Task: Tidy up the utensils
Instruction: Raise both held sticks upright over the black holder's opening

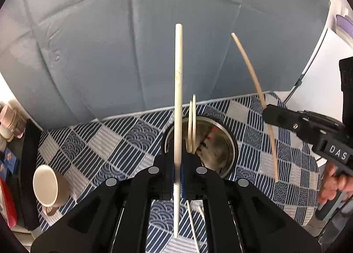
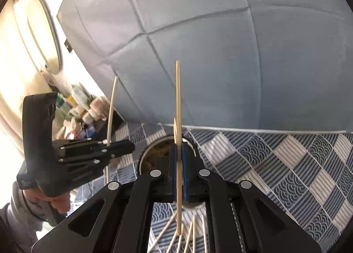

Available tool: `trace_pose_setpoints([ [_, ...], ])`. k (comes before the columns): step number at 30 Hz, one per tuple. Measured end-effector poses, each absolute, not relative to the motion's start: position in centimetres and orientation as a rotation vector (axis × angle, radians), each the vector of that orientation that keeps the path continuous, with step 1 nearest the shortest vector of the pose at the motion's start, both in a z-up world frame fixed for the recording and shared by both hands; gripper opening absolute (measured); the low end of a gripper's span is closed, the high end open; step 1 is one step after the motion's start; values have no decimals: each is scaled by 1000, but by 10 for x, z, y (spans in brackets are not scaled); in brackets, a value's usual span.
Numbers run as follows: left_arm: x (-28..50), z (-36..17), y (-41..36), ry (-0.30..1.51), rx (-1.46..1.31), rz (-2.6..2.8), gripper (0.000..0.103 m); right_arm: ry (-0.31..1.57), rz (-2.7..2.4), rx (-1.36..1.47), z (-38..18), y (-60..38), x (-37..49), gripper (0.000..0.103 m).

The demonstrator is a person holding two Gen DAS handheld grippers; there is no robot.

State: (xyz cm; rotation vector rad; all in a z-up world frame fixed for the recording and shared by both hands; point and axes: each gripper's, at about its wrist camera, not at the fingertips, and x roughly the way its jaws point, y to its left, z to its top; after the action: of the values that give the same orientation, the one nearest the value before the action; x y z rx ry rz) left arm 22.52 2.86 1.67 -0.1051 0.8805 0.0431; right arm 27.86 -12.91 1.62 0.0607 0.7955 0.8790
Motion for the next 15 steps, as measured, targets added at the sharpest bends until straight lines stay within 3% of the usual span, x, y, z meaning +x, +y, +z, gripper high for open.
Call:
trace_pose_setpoints([
  [15,269,19,40,730,-193,-36,4,675,972,192,2,-99,313,5],
])
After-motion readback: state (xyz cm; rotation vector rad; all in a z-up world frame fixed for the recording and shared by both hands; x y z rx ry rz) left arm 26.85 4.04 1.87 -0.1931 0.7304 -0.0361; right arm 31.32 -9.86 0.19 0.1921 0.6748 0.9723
